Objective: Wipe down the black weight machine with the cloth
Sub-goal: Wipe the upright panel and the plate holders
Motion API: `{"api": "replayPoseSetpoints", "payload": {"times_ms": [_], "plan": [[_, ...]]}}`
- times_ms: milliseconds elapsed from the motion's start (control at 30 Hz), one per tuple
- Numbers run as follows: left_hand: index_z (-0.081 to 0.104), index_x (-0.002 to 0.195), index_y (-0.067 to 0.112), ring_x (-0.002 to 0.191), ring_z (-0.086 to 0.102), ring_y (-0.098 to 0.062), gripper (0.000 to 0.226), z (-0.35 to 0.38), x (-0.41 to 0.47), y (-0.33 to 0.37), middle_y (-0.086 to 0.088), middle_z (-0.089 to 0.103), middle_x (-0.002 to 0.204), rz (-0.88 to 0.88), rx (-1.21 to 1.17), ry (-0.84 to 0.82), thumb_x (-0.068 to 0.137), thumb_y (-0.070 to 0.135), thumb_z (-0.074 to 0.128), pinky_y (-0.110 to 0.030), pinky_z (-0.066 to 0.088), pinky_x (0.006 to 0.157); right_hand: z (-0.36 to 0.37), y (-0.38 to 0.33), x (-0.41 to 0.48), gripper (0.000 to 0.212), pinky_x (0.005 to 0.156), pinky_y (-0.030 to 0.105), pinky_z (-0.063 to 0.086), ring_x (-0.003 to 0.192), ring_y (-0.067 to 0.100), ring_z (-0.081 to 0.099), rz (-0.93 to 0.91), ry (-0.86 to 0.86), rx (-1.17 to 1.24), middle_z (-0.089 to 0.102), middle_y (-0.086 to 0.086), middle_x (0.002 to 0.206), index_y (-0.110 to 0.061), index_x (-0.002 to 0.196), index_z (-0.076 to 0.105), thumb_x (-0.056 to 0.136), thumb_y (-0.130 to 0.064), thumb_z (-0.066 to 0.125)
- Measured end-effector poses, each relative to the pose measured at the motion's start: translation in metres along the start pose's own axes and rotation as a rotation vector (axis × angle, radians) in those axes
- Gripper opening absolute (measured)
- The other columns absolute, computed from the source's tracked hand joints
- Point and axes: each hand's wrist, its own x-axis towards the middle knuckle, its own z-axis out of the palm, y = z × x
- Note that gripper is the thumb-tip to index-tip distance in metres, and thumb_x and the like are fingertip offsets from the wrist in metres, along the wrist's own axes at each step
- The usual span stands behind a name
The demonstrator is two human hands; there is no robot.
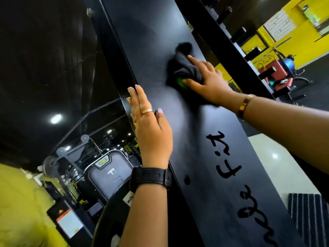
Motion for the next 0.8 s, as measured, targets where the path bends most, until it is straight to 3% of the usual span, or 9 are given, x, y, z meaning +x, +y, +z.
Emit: {"api": "replayPoseSetpoints", "payload": {"times_ms": [67, 133, 267, 433, 500, 567, 667, 733, 800], "plan": [[0.003, 0.154, 0.011, 0.143, -0.005, -0.006, 0.073, 0.000, -0.003, 0.004, -0.005, -0.003, 0.163, 0.000, 0.046, -0.009, 0.088, 0.021, 0.033, -0.023, 0.000, 0.118, 0.008, -0.003, -0.014, 0.070, 0.108, 0.054, 0.025, 0.137, 0.038, 0.027, 0.216, 0.062, 0.053, 0.025, -0.005, 0.154, -0.048, 0.149, 0.016, 0.089, -0.065, 0.047], [0.003, 0.154, 0.007, 0.149, -0.003, -0.020, 0.074, -0.001, -0.004, 0.005, -0.010, -0.002, 0.162, 0.011, 0.089, -0.016, 0.088, 0.020, 0.034, -0.027, 0.002, 0.118, 0.014, -0.019, -0.037, 0.067, 0.106, 0.057, 0.025, 0.138, 0.035, 0.023, 0.290, 0.086, 0.055, 0.024, -0.008, 0.154, -0.049, 0.149, 0.016, 0.090, -0.062, 0.045], [0.005, 0.153, 0.002, 0.150, -0.002, -0.029, 0.074, -0.001, -0.003, 0.005, -0.015, -0.001, 0.162, 0.044, 0.131, -0.010, 0.088, 0.016, 0.036, -0.032, 0.002, 0.118, 0.024, -0.035, -0.106, 0.073, 0.096, 0.049, 0.035, 0.125, 0.028, 0.033, 0.015, 0.082, -0.024, 0.025, -0.012, 0.153, -0.053, 0.148, 0.012, 0.082, -0.066, 0.039], [0.008, 0.152, -0.002, 0.149, -0.003, -0.032, 0.069, 0.000, -0.011, 0.006, -0.020, -0.002, 0.161, 0.096, 0.190, -0.009, 0.091, 0.014, 0.037, -0.024, 0.000, 0.119, 0.014, 0.010, -0.132, 0.075, 0.106, 0.053, 0.020, 0.109, 0.034, 0.054, -0.260, 0.024, -0.238, 0.043, 0.000, 0.147, -0.041, 0.148, 0.023, 0.079, -0.065, 0.038], [0.011, 0.151, -0.004, 0.148, -0.001, -0.035, 0.069, 0.001, -0.020, 0.006, -0.022, 0.001, 0.160, 0.142, 0.252, -0.022, 0.090, 0.012, 0.039, -0.021, -0.004, 0.118, 0.012, 0.022, -0.128, 0.078, 0.106, 0.047, 0.026, 0.113, 0.037, 0.053, -0.206, 0.026, -0.184, 0.043, 0.002, 0.147, -0.036, 0.149, 0.028, 0.077, -0.065, 0.039], [0.016, 0.151, -0.005, 0.147, 0.002, -0.040, 0.069, 0.001, -0.032, 0.006, -0.022, 0.010, 0.160, 0.215, 0.368, -0.044, 0.089, 0.011, 0.043, -0.031, 0.000, 0.120, 0.014, 0.015, -0.132, 0.081, 0.104, 0.041, 0.031, 0.122, 0.036, 0.045, -0.033, 0.053, -0.059, 0.035, 0.000, 0.151, -0.035, 0.150, 0.027, 0.076, -0.063, 0.040], [0.025, 0.150, -0.001, 0.146, 0.007, -0.045, 0.066, 0.001, -0.049, 0.006, -0.018, 0.022, 0.158, 0.322, 0.587, -0.088, 0.088, 0.018, 0.039, -0.046, 0.009, 0.117, 0.024, -0.016, -0.149, 0.074, 0.107, 0.049, 0.027, 0.134, 0.035, 0.027, 0.341, 0.017, 0.091, 0.019, -0.004, 0.157, -0.039, 0.151, 0.015, 0.086, -0.050, 0.050], [0.032, 0.148, 0.002, 0.146, 0.010, -0.042, 0.065, -0.002, -0.057, 0.007, -0.015, 0.029, 0.157, 0.358, 0.669, -0.127, 0.086, 0.020, 0.032, -0.050, 0.011, 0.117, 0.028, -0.033, -0.173, 0.074, 0.109, 0.053, 0.026, 0.136, 0.033, 0.022, 0.333, -0.003, 0.098, 0.015, -0.005, 0.158, -0.040, 0.151, 0.014, 0.086, -0.052, 0.047], [0.039, 0.146, 0.004, 0.147, 0.014, -0.036, 0.064, -0.004, -0.071, 0.008, -0.014, 0.035, 0.154, 0.395, 0.719, -0.169, 0.085, 0.019, 0.030, -0.051, 0.011, 0.118, 0.033, -0.035, -0.200, 0.076, 0.111, 0.054, 0.024, 0.138, 0.030, 0.020, 0.180, 0.034, 0.127, 0.021, -0.004, 0.158, -0.044, 0.148, 0.018, 0.077, -0.059, 0.041]]}}
